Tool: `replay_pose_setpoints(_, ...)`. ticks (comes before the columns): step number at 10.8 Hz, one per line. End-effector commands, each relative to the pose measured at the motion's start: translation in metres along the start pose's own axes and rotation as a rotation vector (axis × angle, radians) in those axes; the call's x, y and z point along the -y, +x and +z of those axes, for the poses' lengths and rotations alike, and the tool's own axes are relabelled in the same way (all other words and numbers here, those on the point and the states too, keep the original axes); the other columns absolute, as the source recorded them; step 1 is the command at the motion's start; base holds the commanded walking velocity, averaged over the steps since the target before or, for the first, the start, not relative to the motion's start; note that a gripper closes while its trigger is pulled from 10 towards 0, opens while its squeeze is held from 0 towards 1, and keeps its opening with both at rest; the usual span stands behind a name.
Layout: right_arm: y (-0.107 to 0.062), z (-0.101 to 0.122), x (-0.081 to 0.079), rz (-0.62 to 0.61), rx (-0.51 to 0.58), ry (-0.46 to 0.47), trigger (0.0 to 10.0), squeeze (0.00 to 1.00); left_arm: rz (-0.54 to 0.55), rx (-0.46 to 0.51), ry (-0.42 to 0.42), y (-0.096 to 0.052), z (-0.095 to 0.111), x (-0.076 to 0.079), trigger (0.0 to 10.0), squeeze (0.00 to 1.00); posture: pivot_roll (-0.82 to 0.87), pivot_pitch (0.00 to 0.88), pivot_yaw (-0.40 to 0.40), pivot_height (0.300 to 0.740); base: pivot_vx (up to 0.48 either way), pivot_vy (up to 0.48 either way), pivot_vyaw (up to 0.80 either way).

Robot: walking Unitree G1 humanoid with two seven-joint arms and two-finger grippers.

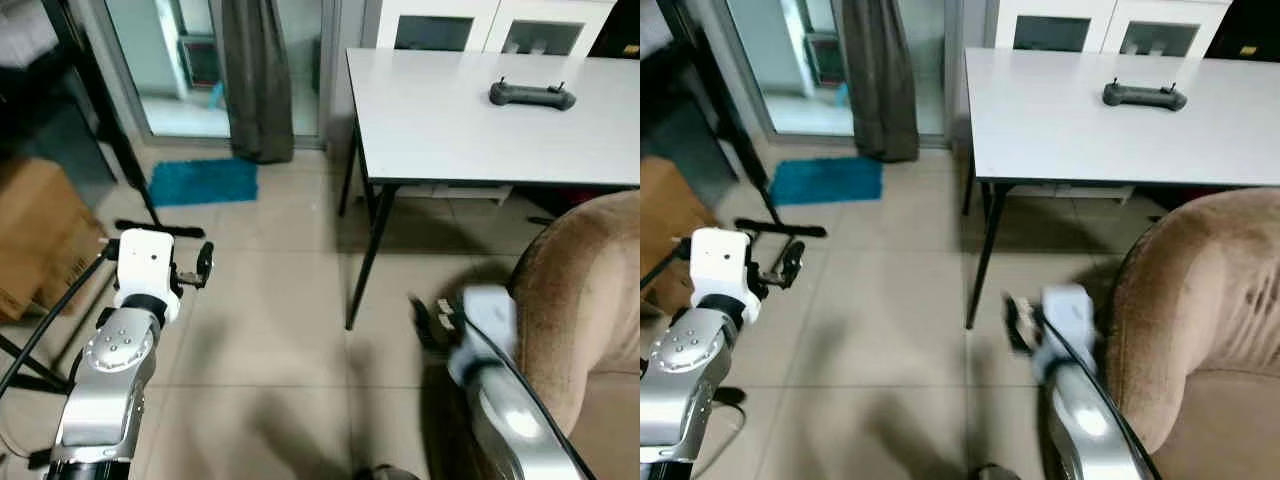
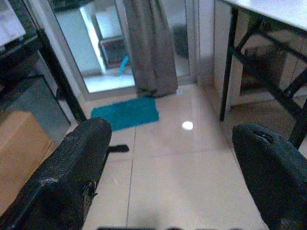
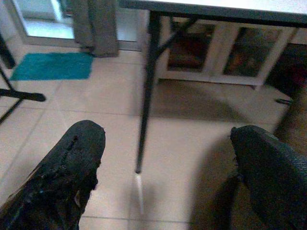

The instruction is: Move the pillow to the sofa from floor

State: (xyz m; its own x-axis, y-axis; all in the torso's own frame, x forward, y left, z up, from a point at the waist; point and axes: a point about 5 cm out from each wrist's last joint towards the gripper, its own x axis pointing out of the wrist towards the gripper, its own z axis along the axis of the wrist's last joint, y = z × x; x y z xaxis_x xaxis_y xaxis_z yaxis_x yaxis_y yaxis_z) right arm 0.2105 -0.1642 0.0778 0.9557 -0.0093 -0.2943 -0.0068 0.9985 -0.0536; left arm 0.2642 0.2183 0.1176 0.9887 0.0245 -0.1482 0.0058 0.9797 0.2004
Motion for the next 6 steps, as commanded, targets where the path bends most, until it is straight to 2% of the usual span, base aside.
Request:
replay_pose_setpoints(1, -0.003, 0.01, 0.007, -0.017, 0.041, -0.002, 10.0, 0.0, 0.012, -0.034, 0.009, -0.002, -0.008, -0.002, 10.0, 0.38, 0.03, 0.0, 0.017, 0.732, 0.0, 0.0, 0.0)
replay_pose_setpoints(2, 0.003, 0.011, 0.01, -0.009, 0.053, -0.004, 10.0, 0.0, -0.006, -0.035, -0.046, -0.01, -0.009, 0.006, 10.0, 0.37, 0.05, 0.0, -0.009, 0.732, 0.0, 0.0, 0.0)
replay_pose_setpoints(4, 0.019, 0.019, 0.005, 0.01, 0.073, 0.019, 10.0, 0.0, -0.046, -0.044, -0.102, -0.022, -0.015, 0.027, 10.0, 0.37, 0.09, 0.0, -0.049, 0.732, 0.0, 0.0, -0.8)
replay_pose_setpoints(6, 0.023, 0.038, -0.001, 0.043, 0.141, -0.007, 10.0, 0.0, -0.052, -0.043, -0.114, -0.036, -0.02, 0.04, 10.0, 0.37, 0.11, 0.0, -0.094, 0.732, 0.0, 0.0, -0.8)
